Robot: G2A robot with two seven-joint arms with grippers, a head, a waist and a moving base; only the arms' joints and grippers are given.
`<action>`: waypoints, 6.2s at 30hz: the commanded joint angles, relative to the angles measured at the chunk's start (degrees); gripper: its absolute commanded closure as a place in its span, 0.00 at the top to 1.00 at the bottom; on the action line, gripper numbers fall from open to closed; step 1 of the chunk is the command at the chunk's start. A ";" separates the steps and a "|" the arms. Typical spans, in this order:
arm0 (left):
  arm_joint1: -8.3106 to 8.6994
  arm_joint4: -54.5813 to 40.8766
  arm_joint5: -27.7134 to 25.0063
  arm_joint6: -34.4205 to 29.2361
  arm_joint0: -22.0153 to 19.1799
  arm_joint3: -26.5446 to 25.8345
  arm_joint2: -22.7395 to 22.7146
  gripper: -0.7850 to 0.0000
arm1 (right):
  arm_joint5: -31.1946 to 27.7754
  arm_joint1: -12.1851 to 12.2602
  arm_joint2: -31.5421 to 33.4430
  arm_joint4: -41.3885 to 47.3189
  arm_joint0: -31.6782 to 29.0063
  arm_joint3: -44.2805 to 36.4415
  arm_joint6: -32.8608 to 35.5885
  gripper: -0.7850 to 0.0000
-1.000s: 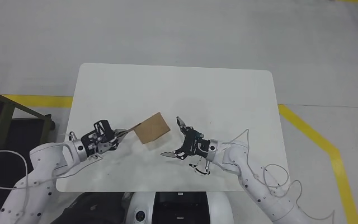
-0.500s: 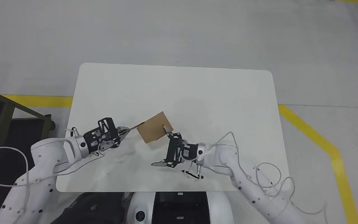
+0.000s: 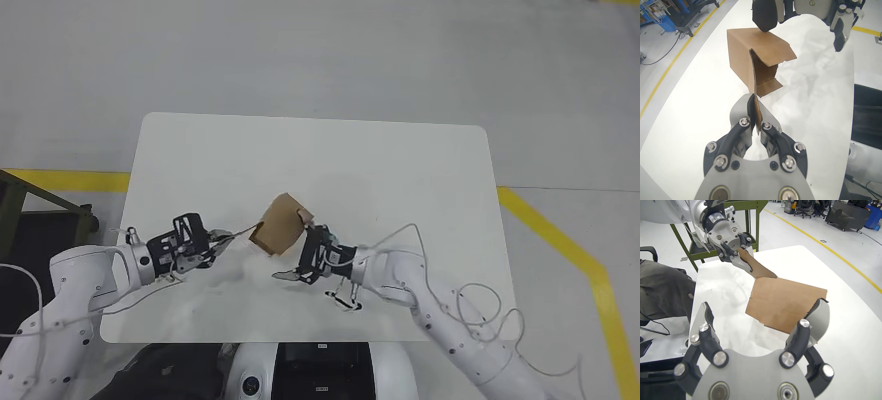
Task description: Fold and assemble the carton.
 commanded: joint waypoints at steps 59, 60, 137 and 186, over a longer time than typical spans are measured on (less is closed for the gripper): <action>0.73 -10.11 -1.65 23.04 3.20 15.30 -11.46 1.00 | -1.19 -7.40 -13.42 -0.79 15.38 -0.33 26.77 1.00; 0.71 -10.64 -1.44 22.60 3.11 15.33 -11.72 1.00 | -1.25 -7.78 -13.81 -0.87 16.34 0.51 26.52 1.00; 0.66 -11.97 -2.03 21.75 3.18 15.43 -12.91 1.00 | -0.79 -12.20 10.48 4.55 -1.74 -4.83 6.22 0.00; 0.66 -11.97 -2.03 21.75 3.18 15.43 -12.91 1.00 | 21.50 -15.60 4.84 8.28 -0.44 22.30 -26.84 0.00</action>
